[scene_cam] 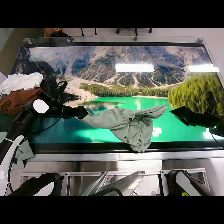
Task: Fold the shirts.
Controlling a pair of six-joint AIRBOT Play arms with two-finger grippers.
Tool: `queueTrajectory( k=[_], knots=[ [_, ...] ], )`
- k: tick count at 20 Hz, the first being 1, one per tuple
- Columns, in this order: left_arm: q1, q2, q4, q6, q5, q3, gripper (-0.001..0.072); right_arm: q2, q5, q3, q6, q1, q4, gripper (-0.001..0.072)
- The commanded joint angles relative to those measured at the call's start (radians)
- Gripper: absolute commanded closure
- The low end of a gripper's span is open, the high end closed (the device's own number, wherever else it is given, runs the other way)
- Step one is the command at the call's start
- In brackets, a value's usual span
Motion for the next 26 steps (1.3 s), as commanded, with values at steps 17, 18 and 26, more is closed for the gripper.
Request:
queueTrajectory(
  k=[17,18,26],
  knots=[
    [0.054,-0.349,-0.106,0.071,0.121,0.082,0.0021,0.012,-0.171,-0.340,0.300,0.542,0.006,0.0115],
    [0.035,-0.374,-0.104,0.071,0.106,0.118,0.0022,-0.010,-0.195,-0.340,0.293,0.566,0.038,0.0117],
    [0.001,-0.444,-0.104,0.077,0.024,0.223,0.0696,-0.061,-0.229,-0.313,0.046,0.644,0.333,0.0695]
  ],
)
